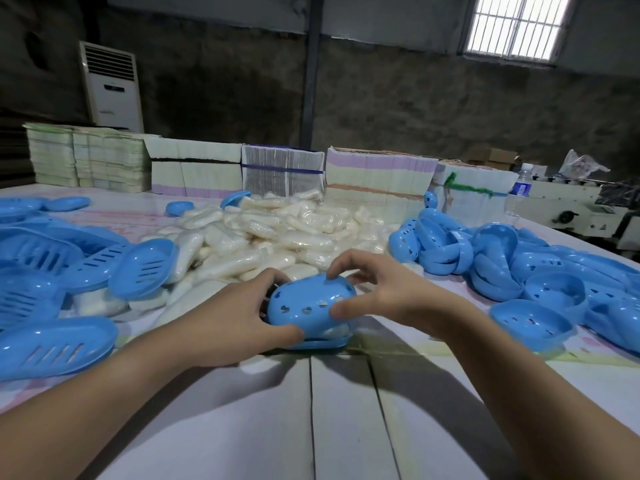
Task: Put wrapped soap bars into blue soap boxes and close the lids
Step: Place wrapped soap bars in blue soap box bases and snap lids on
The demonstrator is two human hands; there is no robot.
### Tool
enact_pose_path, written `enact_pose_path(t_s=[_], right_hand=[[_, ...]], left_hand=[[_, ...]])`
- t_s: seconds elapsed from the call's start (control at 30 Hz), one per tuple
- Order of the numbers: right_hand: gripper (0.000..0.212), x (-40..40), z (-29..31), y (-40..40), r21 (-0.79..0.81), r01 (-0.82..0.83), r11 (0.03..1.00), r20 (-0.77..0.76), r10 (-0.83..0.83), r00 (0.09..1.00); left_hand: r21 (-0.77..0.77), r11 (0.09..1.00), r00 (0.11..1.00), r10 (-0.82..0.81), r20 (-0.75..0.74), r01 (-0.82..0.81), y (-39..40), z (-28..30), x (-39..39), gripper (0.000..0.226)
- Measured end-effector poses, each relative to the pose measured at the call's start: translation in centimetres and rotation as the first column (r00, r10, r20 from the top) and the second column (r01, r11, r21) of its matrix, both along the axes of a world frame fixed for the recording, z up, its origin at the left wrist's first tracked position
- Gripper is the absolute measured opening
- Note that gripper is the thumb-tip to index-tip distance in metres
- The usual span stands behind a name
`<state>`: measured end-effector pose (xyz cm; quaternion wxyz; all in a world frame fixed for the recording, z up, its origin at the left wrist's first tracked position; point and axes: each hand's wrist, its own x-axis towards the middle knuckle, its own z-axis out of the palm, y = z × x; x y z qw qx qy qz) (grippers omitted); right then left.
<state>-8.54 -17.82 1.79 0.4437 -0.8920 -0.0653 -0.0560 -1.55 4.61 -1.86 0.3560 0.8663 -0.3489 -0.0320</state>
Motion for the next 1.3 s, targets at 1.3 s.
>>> enact_pose_path(t_s=[1.3], right_hand=[[0.07, 0.8, -1.9, 0.4, 0.141, -0.2, 0.97, -0.008, 0.203, 0.979]], left_hand=[[-0.613, 0.788, 0.876, -0.248, -0.414, -0.066, -1.0, 0.1, -0.7, 0.073]])
